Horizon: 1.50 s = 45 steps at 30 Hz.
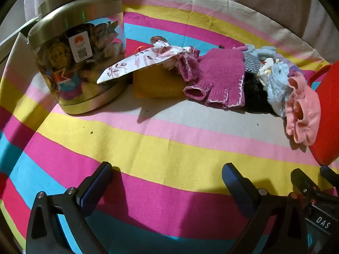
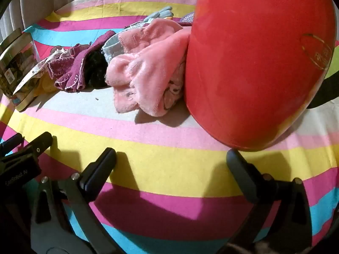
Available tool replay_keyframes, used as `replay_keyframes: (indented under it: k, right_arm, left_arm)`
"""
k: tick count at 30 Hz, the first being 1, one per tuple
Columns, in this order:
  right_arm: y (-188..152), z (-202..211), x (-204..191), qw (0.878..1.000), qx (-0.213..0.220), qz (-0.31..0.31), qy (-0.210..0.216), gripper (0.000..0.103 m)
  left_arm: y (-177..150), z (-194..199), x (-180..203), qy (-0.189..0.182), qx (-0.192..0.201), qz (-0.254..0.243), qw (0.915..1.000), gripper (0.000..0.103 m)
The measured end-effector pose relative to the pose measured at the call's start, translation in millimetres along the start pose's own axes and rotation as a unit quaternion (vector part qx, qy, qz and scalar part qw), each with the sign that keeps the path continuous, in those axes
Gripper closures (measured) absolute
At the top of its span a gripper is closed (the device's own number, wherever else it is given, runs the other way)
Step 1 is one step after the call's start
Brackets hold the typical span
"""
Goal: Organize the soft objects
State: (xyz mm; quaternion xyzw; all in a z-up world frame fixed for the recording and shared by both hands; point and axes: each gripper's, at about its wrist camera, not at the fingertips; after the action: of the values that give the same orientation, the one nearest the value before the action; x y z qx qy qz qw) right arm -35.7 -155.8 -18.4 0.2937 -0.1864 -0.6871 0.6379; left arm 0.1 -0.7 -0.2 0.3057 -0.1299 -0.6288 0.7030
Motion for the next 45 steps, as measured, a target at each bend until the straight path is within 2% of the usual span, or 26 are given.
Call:
replay_keyframes:
  k: [31,36,45]
  right_arm:
    - [-0.2,1.6,0.7,1.000,0.000,-0.001,0.001,0.000]
    - [0.1,1.7,0.5,1.000,0.000,-0.001,0.001,0.000]
    - [-0.1,1.4,0.7,1.000,0.000,-0.002,0.002,0.000]
  left_arm:
    - [0.0,0.1,-0.4,-0.001,0.004,0.003,1.0000,0.000]
    - [-0.7,1.4,0.9,0.013,0.000,0.021,0.9997,0.000]
    - [0.5,0.0,1.4,0.013,-0.001,0.022,0.9997,0.000]
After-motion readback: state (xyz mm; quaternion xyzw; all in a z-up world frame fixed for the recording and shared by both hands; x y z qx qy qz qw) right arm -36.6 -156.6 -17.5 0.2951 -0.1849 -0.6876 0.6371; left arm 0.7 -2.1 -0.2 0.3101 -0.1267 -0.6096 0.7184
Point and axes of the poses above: each gripper's, at about its wrist camera, not at the fingertips, and z roughly against the way its jaws point, x to its right, y to its top, and after that the axes turned 15 degrees about y, right-handed
